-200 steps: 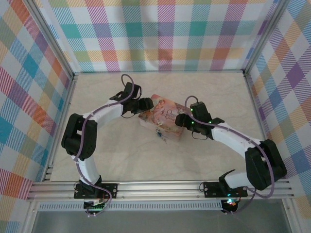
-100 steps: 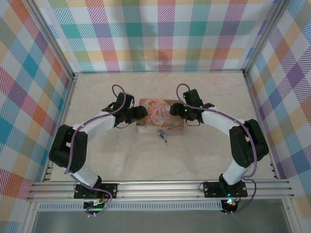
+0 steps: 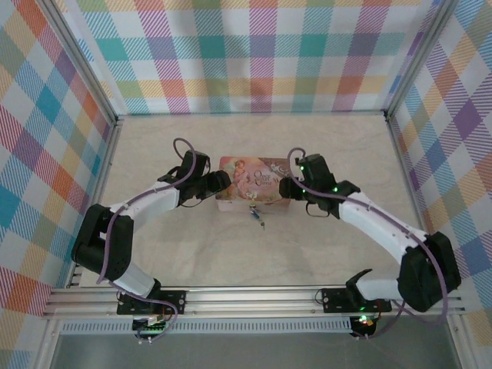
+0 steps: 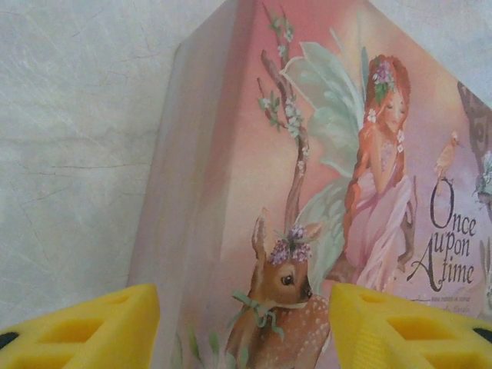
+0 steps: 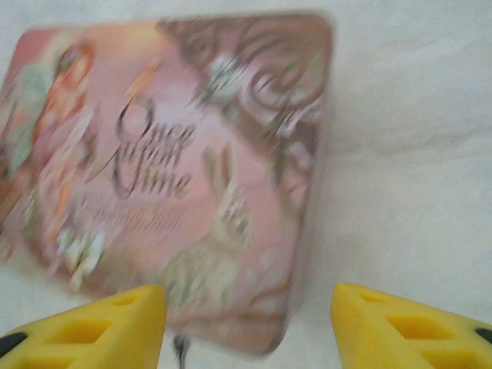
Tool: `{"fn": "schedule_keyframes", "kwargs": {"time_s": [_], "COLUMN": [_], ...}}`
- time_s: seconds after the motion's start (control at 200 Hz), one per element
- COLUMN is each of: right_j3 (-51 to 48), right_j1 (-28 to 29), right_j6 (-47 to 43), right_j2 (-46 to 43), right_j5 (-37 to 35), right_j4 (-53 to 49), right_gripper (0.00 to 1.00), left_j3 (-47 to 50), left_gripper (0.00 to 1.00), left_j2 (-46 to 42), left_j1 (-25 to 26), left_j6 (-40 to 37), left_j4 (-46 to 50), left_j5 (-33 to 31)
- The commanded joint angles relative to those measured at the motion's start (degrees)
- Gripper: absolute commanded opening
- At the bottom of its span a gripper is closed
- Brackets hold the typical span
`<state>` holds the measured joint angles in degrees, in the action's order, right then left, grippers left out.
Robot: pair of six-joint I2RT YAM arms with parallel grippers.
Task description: Unlock the padlock with the key
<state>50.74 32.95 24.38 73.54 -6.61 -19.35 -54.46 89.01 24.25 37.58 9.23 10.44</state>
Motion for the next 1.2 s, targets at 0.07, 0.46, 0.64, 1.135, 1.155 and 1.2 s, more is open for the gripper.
{"fn": "schedule_keyframes", "kwargs": {"time_s": [0.07, 0.46, 0.64, 1.135, 1.155, 1.2], "right_j3": [-7.13, -7.46, -5.68, -1.88, -1.87, -1.96], "right_j1": [7.69, 15.26, 16.96, 18.73, 18.77, 18.90], "right_j6": [-2.58, -3.24, -3.81, -5.31, -5.46, -5.48], "right_j2": [-1.31, 13.29, 17.99, 25.24, 25.37, 25.64], "right_j5": [2.82, 2.27, -1.03, -6.04, -6.11, -6.22], "right_j4": [3.66, 14.98, 16.45, 16.95, 16.87, 16.85], "right_gripper": [0.50, 0.47, 0.50, 0.46, 0.46, 0.43], "left_j3": [0.61, 0.57, 0.46, 0.66, 0.66, 0.58], "left_gripper": [0.60, 0.60, 0.60, 0.60, 0.60, 0.60], "left_j2": [-1.47, -1.22, -0.99, -0.62, -0.60, -0.51], "left_j1": [0.27, 0.27, 0.27, 0.27, 0.27, 0.27], "left_j6": [0.69, 0.57, 0.51, 0.41, 0.46, 0.42], "left_j4": [-1.15, -0.88, -0.97, -1.14, -1.15, -1.15], "left_j5": [-0.15, -0.16, 0.02, -0.07, -0.07, -0.07]}}
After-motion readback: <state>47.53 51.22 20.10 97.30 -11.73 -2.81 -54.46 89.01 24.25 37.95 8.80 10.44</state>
